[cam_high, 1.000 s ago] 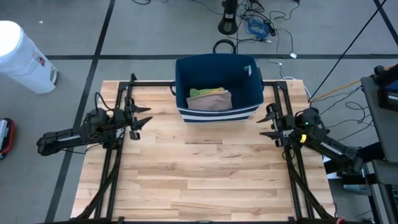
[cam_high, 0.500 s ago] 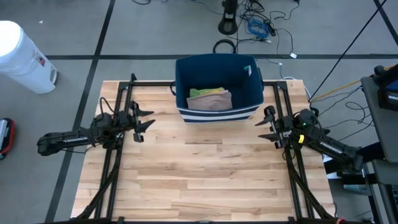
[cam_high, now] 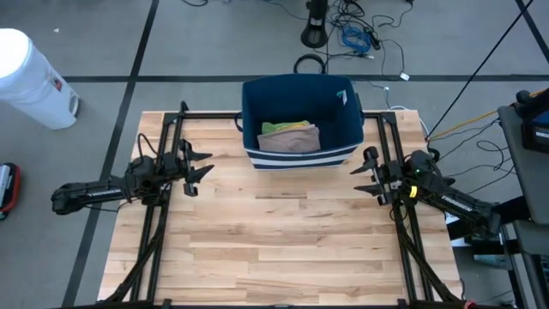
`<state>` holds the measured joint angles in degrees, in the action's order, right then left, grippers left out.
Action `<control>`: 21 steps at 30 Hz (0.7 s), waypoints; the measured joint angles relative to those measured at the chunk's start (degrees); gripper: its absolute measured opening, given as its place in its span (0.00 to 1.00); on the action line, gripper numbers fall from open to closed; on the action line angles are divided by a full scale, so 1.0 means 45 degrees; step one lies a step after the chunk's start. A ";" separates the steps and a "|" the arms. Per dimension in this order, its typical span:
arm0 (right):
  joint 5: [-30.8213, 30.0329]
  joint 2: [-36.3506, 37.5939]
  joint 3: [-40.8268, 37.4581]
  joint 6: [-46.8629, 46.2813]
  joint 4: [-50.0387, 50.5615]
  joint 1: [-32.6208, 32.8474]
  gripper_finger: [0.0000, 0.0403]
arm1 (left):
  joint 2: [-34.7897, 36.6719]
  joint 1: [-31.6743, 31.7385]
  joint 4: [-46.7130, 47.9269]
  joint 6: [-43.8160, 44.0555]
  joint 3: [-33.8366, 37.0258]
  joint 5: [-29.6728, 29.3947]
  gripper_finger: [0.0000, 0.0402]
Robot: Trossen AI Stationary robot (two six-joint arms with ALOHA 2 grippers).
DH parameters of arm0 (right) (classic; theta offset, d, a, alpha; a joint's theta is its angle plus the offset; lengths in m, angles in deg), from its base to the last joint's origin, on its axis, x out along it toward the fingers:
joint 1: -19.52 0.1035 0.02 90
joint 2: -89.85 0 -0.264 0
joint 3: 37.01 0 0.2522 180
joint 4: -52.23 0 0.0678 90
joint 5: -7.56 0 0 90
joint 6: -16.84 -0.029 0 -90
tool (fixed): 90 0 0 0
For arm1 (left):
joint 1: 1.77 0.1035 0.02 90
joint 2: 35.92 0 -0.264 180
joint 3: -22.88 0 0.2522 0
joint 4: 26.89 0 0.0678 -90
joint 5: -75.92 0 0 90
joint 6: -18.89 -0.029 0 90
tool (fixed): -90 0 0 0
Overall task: Fold towel
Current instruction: Return to Home Position
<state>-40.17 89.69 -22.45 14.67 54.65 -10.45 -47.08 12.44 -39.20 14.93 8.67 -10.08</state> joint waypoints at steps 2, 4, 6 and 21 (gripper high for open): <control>-0.0040 0.0000 0.0000 0.0018 0.0215 0.0000 0.53 | 0.0000 0.0000 -0.0002 0.0164 0.0000 -0.0002 0.45; -0.0043 0.0000 0.0000 0.0018 0.0302 0.0000 0.53 | 0.0000 0.0000 0.0002 0.0201 0.0000 -0.0002 0.45; -0.0041 0.0000 0.0000 -0.0001 0.0303 0.0000 0.53 | 0.0000 0.0000 0.0006 0.0196 0.0000 -0.0002 0.45; 0.0348 -0.0150 0.0005 0.0931 0.1603 0.0010 0.53 | 0.0000 0.0000 0.1116 0.0192 0.0000 -0.0002 0.45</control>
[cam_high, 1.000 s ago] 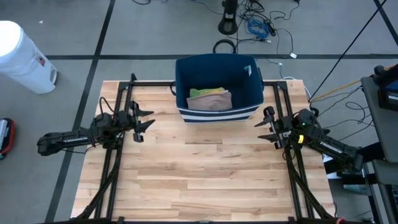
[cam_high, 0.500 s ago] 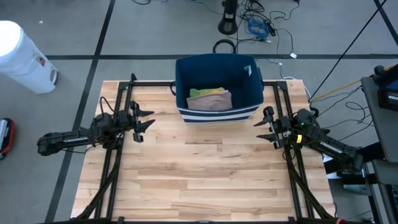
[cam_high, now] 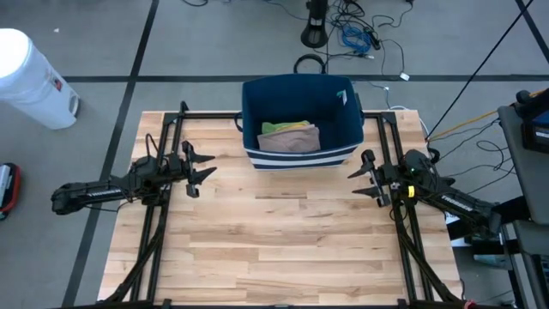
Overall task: Fold towel
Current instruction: Return to Home Position
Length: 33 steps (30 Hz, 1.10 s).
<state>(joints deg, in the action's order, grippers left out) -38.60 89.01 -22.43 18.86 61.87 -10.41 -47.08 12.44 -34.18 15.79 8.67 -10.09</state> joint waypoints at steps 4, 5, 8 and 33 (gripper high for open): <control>0.0373 -0.0015 0.0000 0.0221 0.0003 0.0010 0.53 | 0.0000 0.0000 0.0004 -0.0028 0.0000 0.0000 0.45; 0.0453 -0.0015 0.0000 0.0337 0.0011 0.0015 0.53 | 0.0000 0.0000 -0.0001 -0.0034 0.0000 -0.0005 0.45; 0.0597 -0.0015 0.0000 0.0458 0.0024 0.0015 0.53 | 0.0000 0.0000 0.0002 -0.0034 0.0000 -0.0005 0.45; -0.0463 -0.0107 0.0000 0.1890 -0.0024 0.0005 0.53 | 0.0000 0.0000 0.0008 0.0911 0.0005 -0.0005 0.45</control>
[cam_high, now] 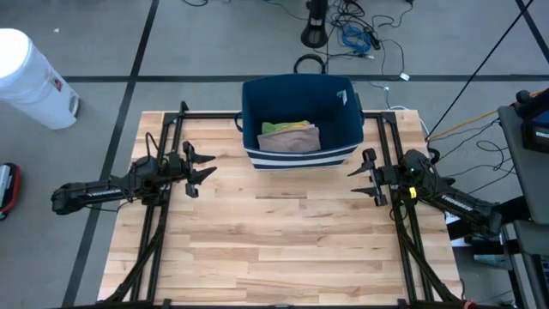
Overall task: Fold towel
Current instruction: Return to Home Position
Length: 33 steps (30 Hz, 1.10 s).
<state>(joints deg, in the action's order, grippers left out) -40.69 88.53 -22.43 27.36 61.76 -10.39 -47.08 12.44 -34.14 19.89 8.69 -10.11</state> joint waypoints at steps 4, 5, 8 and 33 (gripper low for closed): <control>0.0534 0.0000 0.0000 0.0151 0.0025 0.0006 0.53 | 0.0000 0.0000 -0.0002 -0.0003 0.0000 -0.0002 0.45; 0.0571 0.0000 0.0000 0.0151 0.0029 0.0009 0.53 | 0.0000 0.0000 -0.0001 -0.0003 0.0000 0.0000 0.45; 0.1048 0.0000 0.0000 0.0478 0.0057 0.0005 0.53 | 0.0000 0.0000 -0.0005 -0.0008 0.0000 0.0000 0.45; -0.1138 -0.0015 0.0000 0.3116 -0.0029 0.0395 0.53 | 0.0000 0.0004 -0.0005 -0.0018 0.0000 0.0000 0.45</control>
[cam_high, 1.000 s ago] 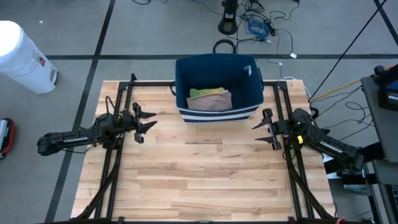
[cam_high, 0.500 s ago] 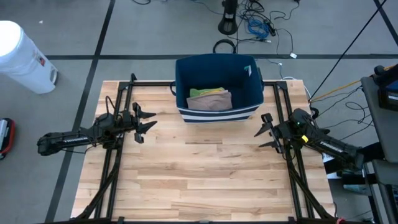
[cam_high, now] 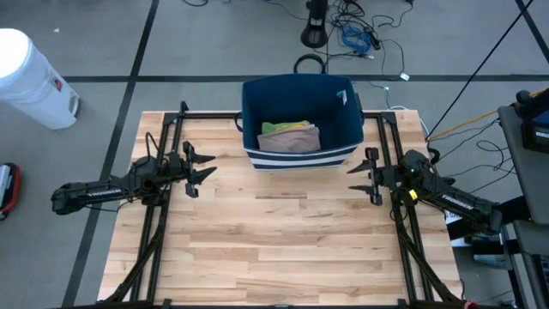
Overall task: Fold towel
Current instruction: Return to Home Position
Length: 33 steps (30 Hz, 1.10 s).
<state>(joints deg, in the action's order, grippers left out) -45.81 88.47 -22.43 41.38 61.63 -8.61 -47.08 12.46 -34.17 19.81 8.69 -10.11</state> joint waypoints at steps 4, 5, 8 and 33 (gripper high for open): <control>0.0492 0.0000 0.0000 0.0547 0.0004 0.0009 0.53 | 0.0000 -0.0004 0.0002 0.0001 0.0000 -0.0002 0.45; 0.0726 -0.0011 0.0000 0.0673 0.0005 0.0012 0.53 | 0.0000 -0.0004 0.0000 0.0001 0.0000 -0.0003 0.45; 0.1244 -0.0034 0.0000 0.0710 0.0025 0.0019 0.53 | 0.0000 -0.0004 0.0001 0.0000 0.0000 0.0000 0.45; -0.0161 -0.0039 0.0000 -0.3558 -0.0015 0.0028 0.53 | 0.0000 -0.0004 0.0003 0.0001 0.0000 -0.0002 0.45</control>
<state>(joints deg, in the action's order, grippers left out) -46.54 88.29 -22.43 25.37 61.56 -8.49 -47.08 12.44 -34.15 19.82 8.69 -10.12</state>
